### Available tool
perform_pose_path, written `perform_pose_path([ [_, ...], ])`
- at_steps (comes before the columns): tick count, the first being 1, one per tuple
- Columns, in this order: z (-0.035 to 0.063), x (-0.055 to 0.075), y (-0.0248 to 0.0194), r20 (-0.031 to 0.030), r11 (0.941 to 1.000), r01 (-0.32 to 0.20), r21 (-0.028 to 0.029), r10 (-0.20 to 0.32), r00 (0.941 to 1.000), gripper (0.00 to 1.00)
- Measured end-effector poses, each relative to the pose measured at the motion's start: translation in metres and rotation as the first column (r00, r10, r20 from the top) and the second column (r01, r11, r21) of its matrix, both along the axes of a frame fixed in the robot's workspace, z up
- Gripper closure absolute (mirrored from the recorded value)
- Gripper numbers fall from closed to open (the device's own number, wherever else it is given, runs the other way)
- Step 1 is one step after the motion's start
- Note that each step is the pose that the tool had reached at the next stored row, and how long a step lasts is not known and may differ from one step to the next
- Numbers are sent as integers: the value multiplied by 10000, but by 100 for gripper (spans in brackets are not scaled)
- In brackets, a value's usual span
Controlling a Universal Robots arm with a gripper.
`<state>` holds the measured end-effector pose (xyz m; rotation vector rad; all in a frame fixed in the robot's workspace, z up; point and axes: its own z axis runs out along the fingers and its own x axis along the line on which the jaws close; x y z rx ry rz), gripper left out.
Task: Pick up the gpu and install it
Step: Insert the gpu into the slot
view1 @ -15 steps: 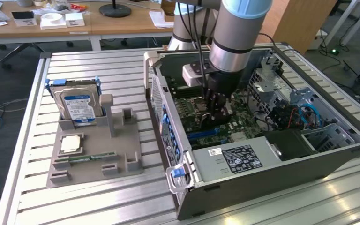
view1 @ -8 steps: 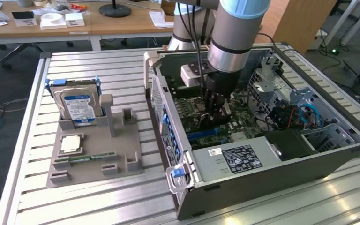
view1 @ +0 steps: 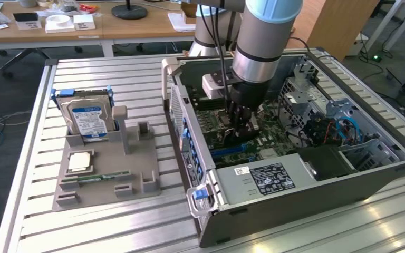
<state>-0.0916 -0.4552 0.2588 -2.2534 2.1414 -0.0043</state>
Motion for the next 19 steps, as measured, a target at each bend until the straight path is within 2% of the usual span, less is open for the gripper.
perform_pose_path([
  [6,-6,0,0,1,9996,283,0,-283,9996,74],
  [19,-15,-2,-14,1,9995,324,1,-324,9995,74],
])
